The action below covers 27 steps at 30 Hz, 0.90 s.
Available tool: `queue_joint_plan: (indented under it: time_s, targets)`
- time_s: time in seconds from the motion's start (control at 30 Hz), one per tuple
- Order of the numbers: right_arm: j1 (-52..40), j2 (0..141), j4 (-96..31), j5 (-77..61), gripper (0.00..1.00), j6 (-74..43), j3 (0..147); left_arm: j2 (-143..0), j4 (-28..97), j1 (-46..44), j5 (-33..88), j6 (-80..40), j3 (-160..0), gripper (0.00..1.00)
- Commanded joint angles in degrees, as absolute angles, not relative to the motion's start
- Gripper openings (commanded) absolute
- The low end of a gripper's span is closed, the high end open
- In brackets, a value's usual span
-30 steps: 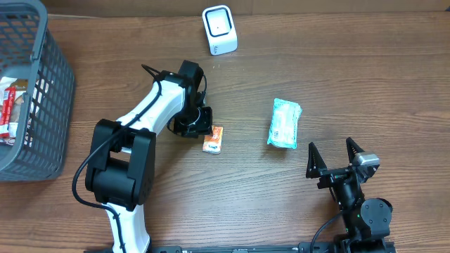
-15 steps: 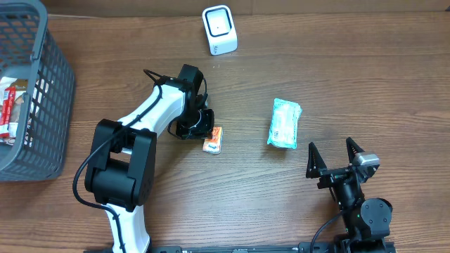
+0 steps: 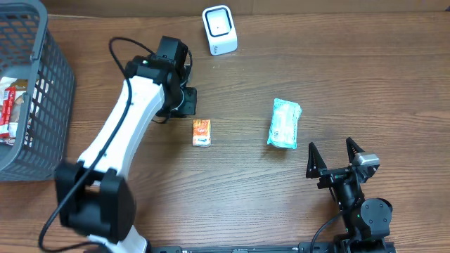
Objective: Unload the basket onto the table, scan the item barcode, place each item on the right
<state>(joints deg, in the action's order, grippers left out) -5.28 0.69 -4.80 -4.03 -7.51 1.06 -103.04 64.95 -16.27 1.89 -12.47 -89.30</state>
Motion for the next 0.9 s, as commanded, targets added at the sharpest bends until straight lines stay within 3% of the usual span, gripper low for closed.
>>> queue_joint_plan:
  time_s: [0.0, 0.1, 0.2, 0.23, 0.47, 0.63, 0.87]
  targets:
    - [-5.13, 0.16, -4.60, -3.46, 1.00, -7.70, 0.45, -102.63, 66.06, -18.96, -6.35, -14.11, -89.69, 0.04]
    - [-5.13, 0.16, -4.60, -3.46, 1.00, -7.70, 0.45, -103.44, 66.04, -20.05, -4.95, -16.88, -88.31, 0.05]
    - [-5.13, 0.16, -4.60, -3.46, 1.00, -7.70, 0.45, -104.66, 64.84, -20.34, -0.14, -18.04, -86.65, 0.38]
    - [-5.13, 0.16, -4.60, -3.46, 1.00, -7.70, 0.45, -105.34, 64.34, -20.34, 2.50, -18.04, -86.17, 0.41]
    - [-5.13, 0.16, -4.60, -3.46, 1.00, -7.70, 0.45, -109.69, 63.72, -20.84, 7.09, -18.02, -85.58, 0.37]
    - [-5.13, 0.16, -4.60, -3.46, 1.00, -7.70, 0.45, -112.09, 62.11, -21.82, 7.14, -18.02, -85.60, 0.26]
    - [-5.13, 0.16, -4.60, -3.46, 1.00, -7.70, 0.45, -111.61, 60.53, -22.59, 16.38, -18.06, -92.12, 0.38]
